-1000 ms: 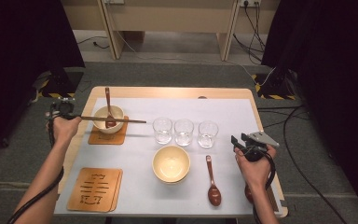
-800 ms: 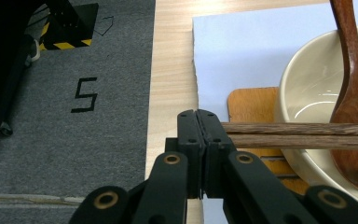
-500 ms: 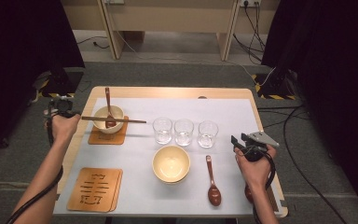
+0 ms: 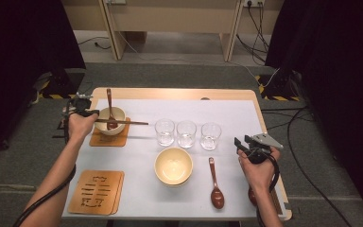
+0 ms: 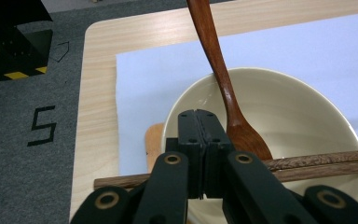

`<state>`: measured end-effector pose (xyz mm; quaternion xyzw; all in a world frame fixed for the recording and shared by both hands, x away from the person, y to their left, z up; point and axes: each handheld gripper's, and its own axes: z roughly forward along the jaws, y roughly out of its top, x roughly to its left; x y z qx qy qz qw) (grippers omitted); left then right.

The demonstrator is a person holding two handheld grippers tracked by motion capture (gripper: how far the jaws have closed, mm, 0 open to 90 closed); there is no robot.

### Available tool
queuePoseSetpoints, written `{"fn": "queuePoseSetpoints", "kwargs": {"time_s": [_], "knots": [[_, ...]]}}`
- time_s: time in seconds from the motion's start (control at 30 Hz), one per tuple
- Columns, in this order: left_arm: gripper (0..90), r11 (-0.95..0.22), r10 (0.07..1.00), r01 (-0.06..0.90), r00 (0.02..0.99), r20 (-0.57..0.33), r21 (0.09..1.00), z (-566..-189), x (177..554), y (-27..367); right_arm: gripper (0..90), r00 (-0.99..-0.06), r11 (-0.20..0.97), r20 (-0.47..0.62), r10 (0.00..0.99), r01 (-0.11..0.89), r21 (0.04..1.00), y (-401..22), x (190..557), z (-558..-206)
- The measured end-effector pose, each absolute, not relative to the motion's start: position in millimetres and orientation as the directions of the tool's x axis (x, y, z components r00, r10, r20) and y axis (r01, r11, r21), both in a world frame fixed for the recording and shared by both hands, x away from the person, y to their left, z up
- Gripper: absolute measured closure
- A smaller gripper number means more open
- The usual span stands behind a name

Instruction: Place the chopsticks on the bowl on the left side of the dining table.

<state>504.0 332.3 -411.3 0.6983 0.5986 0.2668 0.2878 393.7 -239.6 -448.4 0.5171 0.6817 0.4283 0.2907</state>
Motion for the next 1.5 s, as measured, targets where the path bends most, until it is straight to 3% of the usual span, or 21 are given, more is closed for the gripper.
{"fn": "queuePoseSetpoints", "kwargs": {"time_s": [0.83, 1.5], "knots": [[88.0, -0.145, 0.989, 0.724, 0.127, 0.076, 0.675, -421.3, 508.2, 326.0, 54.5, -0.294, 0.097, 0.047, 0.955, 0.457, 0.884, -240.4, 394.2, -448.8], [86.5, -0.131, 0.99, 0.714, 0.128, 0.055, 0.688, -419.5, 507.1, 326.5, 54.5, -0.29, 0.092, 0.051, 0.956, 0.458, 0.884, -240.6, 393.8, -448.4]]}}
